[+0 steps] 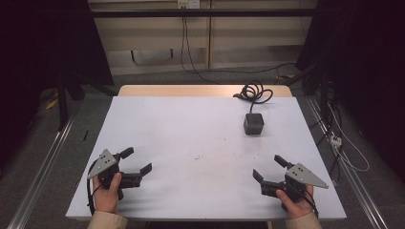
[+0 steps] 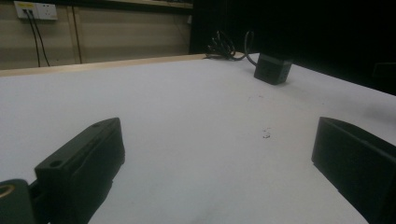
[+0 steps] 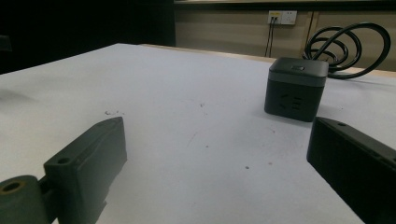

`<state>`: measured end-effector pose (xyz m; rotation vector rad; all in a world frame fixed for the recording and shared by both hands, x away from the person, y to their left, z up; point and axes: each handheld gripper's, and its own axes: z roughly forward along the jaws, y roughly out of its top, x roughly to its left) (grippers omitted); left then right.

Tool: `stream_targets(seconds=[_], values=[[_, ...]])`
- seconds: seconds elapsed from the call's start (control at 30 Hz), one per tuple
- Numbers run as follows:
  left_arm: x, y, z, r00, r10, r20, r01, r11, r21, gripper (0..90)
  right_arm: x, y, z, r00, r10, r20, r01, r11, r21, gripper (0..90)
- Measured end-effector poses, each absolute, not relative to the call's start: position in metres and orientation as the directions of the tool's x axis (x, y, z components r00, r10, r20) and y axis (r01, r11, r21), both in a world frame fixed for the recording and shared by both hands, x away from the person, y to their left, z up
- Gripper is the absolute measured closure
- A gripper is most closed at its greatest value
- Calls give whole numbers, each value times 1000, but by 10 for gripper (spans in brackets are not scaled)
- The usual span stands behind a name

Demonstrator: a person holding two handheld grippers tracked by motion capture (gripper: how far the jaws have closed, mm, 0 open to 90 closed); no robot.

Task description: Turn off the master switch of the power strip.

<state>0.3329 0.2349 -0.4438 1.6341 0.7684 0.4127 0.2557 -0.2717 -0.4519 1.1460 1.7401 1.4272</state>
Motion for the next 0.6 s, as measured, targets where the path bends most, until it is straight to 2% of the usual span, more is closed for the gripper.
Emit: stream_targets(seconds=[0.6], values=[[333,237,-444,715,685,-138,250,-68,966,21,268,-271,-449,-428,902,62,244,49,969,50]])
